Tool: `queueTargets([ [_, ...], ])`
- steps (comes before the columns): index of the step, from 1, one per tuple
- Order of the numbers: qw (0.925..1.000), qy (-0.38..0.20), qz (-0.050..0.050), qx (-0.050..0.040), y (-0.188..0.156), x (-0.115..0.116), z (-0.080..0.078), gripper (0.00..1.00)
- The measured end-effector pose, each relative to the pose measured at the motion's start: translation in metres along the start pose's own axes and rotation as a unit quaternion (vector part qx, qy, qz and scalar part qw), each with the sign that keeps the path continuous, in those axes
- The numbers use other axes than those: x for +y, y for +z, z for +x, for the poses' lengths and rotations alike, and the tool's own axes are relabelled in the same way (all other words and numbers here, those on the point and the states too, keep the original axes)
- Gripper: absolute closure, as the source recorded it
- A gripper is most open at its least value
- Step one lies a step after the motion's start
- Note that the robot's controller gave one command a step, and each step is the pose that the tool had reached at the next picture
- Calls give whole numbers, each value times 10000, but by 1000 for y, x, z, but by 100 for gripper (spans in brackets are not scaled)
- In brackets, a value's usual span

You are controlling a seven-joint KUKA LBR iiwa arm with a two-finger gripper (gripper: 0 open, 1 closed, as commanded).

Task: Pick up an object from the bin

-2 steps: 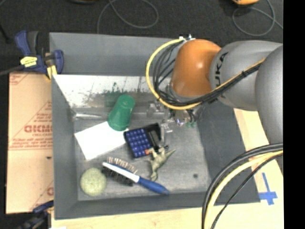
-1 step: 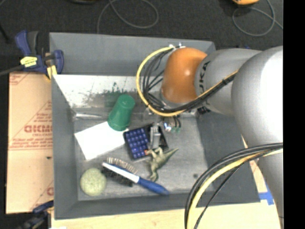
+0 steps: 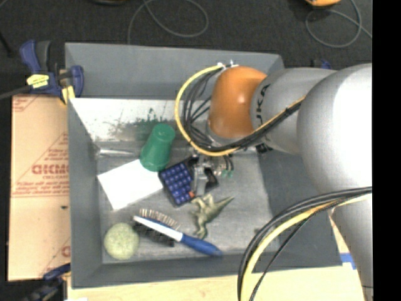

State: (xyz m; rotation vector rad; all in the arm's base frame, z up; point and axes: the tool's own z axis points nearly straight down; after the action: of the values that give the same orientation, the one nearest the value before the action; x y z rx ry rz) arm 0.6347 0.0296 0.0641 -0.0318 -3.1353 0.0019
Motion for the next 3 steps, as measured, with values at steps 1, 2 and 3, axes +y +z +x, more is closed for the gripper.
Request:
queueTargets([
  [1,10000,1,1,-9,-2,0,0,100],
  [2,10000,2,3,-21,-7,0,0,100],
  [3,10000,3,4,-34,-27,-1,1,100],
])
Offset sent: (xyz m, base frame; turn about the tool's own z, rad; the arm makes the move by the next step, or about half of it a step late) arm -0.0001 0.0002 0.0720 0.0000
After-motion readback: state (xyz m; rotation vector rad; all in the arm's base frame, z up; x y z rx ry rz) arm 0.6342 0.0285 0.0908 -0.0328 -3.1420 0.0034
